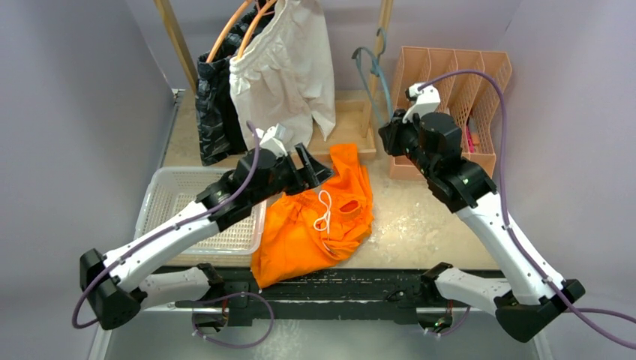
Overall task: Remove the shorts from the hanger
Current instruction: Place the hanger on the clothes rod.
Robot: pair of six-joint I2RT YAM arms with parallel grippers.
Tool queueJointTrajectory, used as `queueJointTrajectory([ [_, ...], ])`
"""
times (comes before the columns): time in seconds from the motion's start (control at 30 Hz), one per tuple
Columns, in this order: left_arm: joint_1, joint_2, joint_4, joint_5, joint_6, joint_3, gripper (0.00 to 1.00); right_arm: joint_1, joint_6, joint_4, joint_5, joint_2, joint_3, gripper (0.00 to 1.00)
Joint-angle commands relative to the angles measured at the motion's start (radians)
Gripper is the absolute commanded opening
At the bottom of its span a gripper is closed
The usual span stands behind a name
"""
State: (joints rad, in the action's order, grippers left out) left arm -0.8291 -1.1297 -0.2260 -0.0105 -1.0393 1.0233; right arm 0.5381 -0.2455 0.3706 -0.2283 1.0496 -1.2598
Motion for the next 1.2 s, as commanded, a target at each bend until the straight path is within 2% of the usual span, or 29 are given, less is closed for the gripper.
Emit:
queueJointTrajectory([
  [0.0, 0.002, 0.106, -0.048, -0.103, 0.063, -0.077, 0.79, -0.001, -0.045, -0.009, -0.022, 0.048, -0.12, 0.0],
  [0.13, 0.003, 0.129, -0.161, -0.167, 0.126, -0.065, 0.81, -0.001, -0.013, -0.02, -0.028, 0.123, -0.23, 0.0],
  [0.2, 0.003, 0.137, -0.214, -0.22, 0.14, -0.049, 0.83, -0.001, -0.022, 0.009, 0.074, 0.154, -0.294, 0.0],
  [0.33, 0.002, 0.17, -0.208, -0.27, 0.117, -0.074, 0.86, -0.002, 0.0, 0.003, 0.086, 0.196, -0.379, 0.0],
  [0.5, 0.003, 0.166, -0.155, -0.246, 0.051, -0.121, 0.87, -0.002, 0.02, 0.064, 0.031, 0.3, -0.528, 0.0],
  [0.6, 0.003, 0.157, -0.126, -0.208, 0.029, -0.142, 0.87, 0.0, 0.019, 0.058, -0.002, 0.328, -0.564, 0.0],
  [0.73, 0.002, 0.153, -0.175, -0.213, 0.047, -0.116, 0.87, 0.0, 0.036, 0.043, -0.031, 0.353, -0.602, 0.0],
  [0.9, 0.003, 0.161, -0.243, -0.249, 0.074, -0.077, 0.89, -0.001, 0.063, 0.133, -0.092, 0.45, -0.749, 0.0],
  [1.17, 0.002, 0.174, -0.204, -0.231, 0.042, -0.103, 0.89, -0.001, 0.064, 0.205, -0.115, 0.519, -0.885, 0.0],
])
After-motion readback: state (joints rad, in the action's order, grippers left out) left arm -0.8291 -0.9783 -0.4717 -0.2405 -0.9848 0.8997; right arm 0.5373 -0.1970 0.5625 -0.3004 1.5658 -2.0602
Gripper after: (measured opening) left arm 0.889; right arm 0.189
